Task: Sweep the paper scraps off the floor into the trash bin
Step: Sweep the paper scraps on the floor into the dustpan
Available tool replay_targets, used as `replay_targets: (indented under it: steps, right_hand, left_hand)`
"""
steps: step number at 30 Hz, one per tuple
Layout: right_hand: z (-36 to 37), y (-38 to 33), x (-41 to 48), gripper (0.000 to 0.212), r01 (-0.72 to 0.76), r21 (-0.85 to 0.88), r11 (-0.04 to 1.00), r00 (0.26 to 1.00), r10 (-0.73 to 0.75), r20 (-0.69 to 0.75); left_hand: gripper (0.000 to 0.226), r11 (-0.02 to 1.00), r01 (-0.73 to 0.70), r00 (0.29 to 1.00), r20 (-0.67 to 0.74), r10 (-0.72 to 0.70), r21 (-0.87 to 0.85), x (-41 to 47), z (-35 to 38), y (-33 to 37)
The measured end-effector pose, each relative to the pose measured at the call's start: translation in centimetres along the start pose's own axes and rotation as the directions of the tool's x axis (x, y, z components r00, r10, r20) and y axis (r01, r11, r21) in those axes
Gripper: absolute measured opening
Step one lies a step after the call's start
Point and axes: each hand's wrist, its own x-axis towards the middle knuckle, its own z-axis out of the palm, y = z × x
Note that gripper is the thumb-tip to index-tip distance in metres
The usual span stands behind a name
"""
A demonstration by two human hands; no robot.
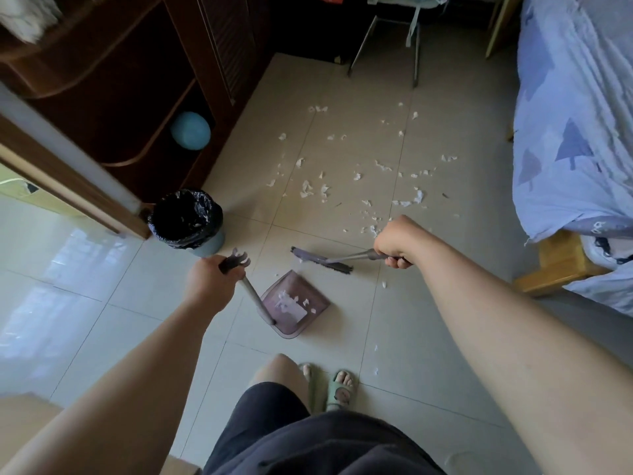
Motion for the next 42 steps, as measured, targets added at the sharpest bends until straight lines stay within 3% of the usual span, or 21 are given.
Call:
replay_targets:
  steps: [3, 7, 13, 16, 18, 24, 32, 37, 42]
  right_hand:
    - [2.0, -0.3, 0.3, 0.013, 0.010, 0.059, 0.998, 0.998, -0.006, -0.069]
    - [5.0, -1.8, 0.4, 0.013, -0.013, 0.056, 0.998, 0.998, 0.017, -0.057]
    - [9.0, -4.5, -0.8, 0.005, -0.052, -0.106, 0.993, 0.998, 0.055, 0.026]
    - [9.1, -6.2, -2.2, 0.015, -0.065, -0.217, 0.974, 0.990, 0.090, 0.110]
    - [8.3, -6.8, -2.9, 0.011, -0.103, -0.172, 0.980, 0.983, 0.127, 0.133]
    - [6.3, -5.9, -3.9, 0.008, -0.106, -0.066, 0.992, 0.994, 0.106, -0.009]
    - [8.0, -4.8, -1.2, 0.009, -0.082, 0.130, 0.988, 0.984, 0.101, -0.145]
    - [9.0, -4.6, -0.3, 0.015, -0.117, 0.108, 0.987, 0.986, 0.129, -0.104]
    - [7.6, -4.4, -1.5, 0.011, -0.146, -0.024, 0.989, 0.988, 0.147, 0.049]
  left_hand:
    - [0.016, 0.999, 0.015, 1.000, -0.019, -0.015, -0.031, -0.7, -1.3, -1.0]
    - [0.020, 0.997, 0.026, 0.999, -0.041, -0.029, -0.066, -0.9, -3.3, -3.2]
    - [0.023, 0.991, 0.109, 0.991, -0.063, -0.114, -0.079, -0.1, -5.4, -6.4]
    - [0.029, 0.993, 0.098, 0.995, -0.030, -0.100, -0.072, 0.6, -5.8, -7.6]
    - [0.032, 0.996, 0.059, 0.998, -0.012, -0.060, -0.063, 1.0, -5.8, -8.0]
    - [0.030, 0.997, -0.013, 0.999, 0.029, 0.016, -0.075, 2.2, -5.8, -8.3]
    - [0.027, 0.997, -0.010, 0.999, 0.037, 0.013, -0.081, 2.6, -5.5, -8.3]
    - [0.028, 0.996, -0.022, 0.999, 0.021, 0.024, -0.089, 3.2, -4.9, -7.2]
    - [0.027, 0.996, -0.037, 0.999, 0.026, 0.039, -0.077, 4.1, -4.5, -6.7]
